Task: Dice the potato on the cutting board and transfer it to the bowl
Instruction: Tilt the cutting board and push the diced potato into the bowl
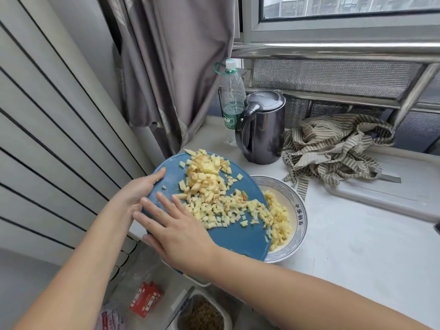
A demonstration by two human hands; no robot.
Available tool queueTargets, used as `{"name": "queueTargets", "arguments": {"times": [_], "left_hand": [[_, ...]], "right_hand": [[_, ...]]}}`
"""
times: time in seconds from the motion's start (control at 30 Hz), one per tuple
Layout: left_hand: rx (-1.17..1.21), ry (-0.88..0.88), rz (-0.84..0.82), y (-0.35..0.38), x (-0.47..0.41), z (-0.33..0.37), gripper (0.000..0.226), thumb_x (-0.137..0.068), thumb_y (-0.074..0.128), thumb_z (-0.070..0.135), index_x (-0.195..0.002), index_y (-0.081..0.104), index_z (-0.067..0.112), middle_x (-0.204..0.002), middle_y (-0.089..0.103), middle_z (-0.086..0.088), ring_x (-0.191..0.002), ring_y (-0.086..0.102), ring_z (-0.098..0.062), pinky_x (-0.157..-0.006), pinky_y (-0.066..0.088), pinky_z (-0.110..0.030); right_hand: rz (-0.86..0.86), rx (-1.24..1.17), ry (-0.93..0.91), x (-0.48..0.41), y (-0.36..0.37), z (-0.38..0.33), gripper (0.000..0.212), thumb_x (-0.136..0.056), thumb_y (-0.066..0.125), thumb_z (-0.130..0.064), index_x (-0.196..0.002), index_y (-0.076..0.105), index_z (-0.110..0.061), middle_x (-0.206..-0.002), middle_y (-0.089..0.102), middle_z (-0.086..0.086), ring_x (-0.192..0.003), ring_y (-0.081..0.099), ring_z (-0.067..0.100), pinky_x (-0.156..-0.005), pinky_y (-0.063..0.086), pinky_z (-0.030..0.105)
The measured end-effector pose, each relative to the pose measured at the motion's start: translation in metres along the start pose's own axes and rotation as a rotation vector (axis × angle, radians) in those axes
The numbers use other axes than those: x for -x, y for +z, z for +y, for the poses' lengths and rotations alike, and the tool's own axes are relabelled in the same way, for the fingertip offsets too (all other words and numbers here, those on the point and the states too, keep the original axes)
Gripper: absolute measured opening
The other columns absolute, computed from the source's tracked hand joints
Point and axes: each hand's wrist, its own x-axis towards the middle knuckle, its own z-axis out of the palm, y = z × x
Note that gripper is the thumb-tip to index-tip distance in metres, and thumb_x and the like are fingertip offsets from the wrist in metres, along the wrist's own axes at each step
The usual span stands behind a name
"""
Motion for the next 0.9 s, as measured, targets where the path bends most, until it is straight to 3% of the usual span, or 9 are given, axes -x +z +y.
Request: {"name": "queueTargets", "arguments": {"times": [0.17, 0.43, 0.57, 0.8, 0.9], "left_hand": [[-0.011, 0.005, -0.010, 0.003, 0.004, 0.001, 0.045, -0.094, 0.053, 0.047, -0.096, 0.066, 0.004, -0.080, 0.072, -0.018, -0.060, 0.069, -0.028, -0.054, 0.058, -0.037], [0.002, 0.011, -0.009, 0.004, 0.012, 0.000, 0.044, -0.096, 0.052, 0.044, -0.102, 0.065, 0.002, -0.081, 0.071, -0.016, -0.061, 0.069, -0.025, -0.052, 0.059, -0.034], [-0.003, 0.081, -0.013, -0.001, 0.013, -0.002, 0.044, -0.097, 0.049, 0.041, -0.111, 0.064, 0.003, -0.103, 0.068, -0.017, -0.081, 0.067, -0.025, -0.075, 0.057, -0.038], [0.016, 0.086, 0.019, -0.002, 0.012, -0.008, 0.040, -0.098, 0.048, 0.039, -0.099, 0.066, 0.003, -0.083, 0.074, -0.015, -0.067, 0.072, -0.023, -0.060, 0.060, -0.036], [0.018, 0.086, 0.028, -0.004, 0.011, -0.011, 0.040, -0.098, 0.048, 0.039, -0.099, 0.066, 0.002, -0.081, 0.073, -0.015, -0.065, 0.072, -0.023, -0.057, 0.060, -0.034]], "right_hand": [[0.125, -0.047, -0.056, 0.008, 0.009, -0.001, 0.034, -0.100, 0.042, -0.026, -0.119, 0.065, -0.011, -0.138, 0.055, 0.010, -0.130, 0.047, 0.036, -0.113, 0.027, 0.044], [0.105, -0.051, 0.023, 0.010, 0.003, 0.007, 0.046, -0.105, 0.026, -0.035, -0.136, 0.055, -0.017, -0.140, 0.054, 0.006, -0.139, 0.036, 0.034, -0.119, 0.015, 0.044], [0.104, 0.098, 0.128, 0.007, -0.001, 0.026, 0.045, -0.101, 0.032, -0.037, -0.134, 0.057, -0.021, -0.137, 0.057, 0.004, -0.136, 0.040, 0.036, -0.116, 0.022, 0.051], [0.103, 0.119, 0.188, 0.027, 0.011, 0.044, 0.054, -0.105, 0.016, -0.038, -0.134, 0.057, -0.019, -0.139, 0.056, 0.004, -0.134, 0.044, 0.033, -0.113, 0.031, 0.052], [0.188, 0.095, 0.167, 0.034, 0.018, 0.052, 0.051, -0.106, 0.021, -0.036, -0.126, 0.064, -0.017, -0.131, 0.062, 0.004, -0.128, 0.051, 0.033, -0.109, 0.038, 0.050]]}}
